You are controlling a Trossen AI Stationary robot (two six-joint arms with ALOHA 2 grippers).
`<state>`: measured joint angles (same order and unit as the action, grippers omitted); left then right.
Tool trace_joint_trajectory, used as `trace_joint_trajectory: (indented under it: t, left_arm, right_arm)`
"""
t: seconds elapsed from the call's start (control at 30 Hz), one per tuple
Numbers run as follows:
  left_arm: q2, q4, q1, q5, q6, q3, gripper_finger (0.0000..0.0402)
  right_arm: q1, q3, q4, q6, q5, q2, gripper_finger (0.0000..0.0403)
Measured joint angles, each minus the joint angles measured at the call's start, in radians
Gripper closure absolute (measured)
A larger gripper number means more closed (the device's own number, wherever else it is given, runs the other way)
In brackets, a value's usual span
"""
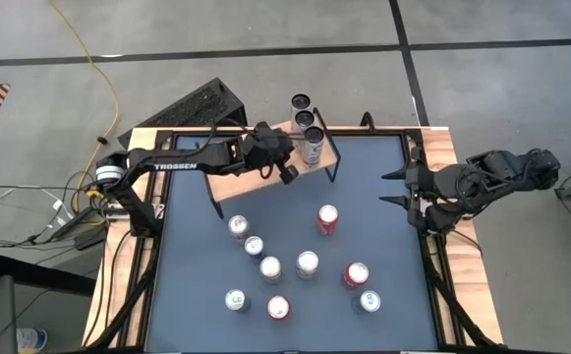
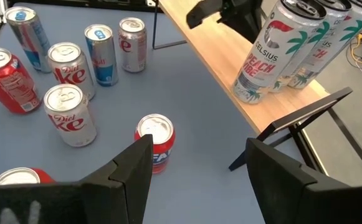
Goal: Place canned beverage on shelf
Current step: Adjust the white pink soda can on the shelf
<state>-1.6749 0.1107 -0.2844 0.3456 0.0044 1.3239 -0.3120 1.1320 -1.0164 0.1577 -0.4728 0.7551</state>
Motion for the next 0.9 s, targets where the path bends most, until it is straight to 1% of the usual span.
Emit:
trace_joint_trajectory:
  t: [0.3, 0.73, 0.9]
  left_arm:
    - [-0.013, -0.070, -0.041, -0.053, -0.006, 0.000, 0.0402]
    - [-0.012, -0.112, -0.051, -0.054, 0.013, 0.000, 0.0402]
    - [-0.012, -0.096, -0.051, -0.053, 0.016, 0.000, 0.0402]
  right_arm:
    - [0.000, 0.000, 0.000, -0.004, 0.000, 0.000, 0.0163]
    - [0.000, 0.000, 0.000, -0.008, 0.000, 0.000, 0.0163]
    - [0.000, 0.000, 0.000, -0.008, 0.000, 0.000, 0.0163]
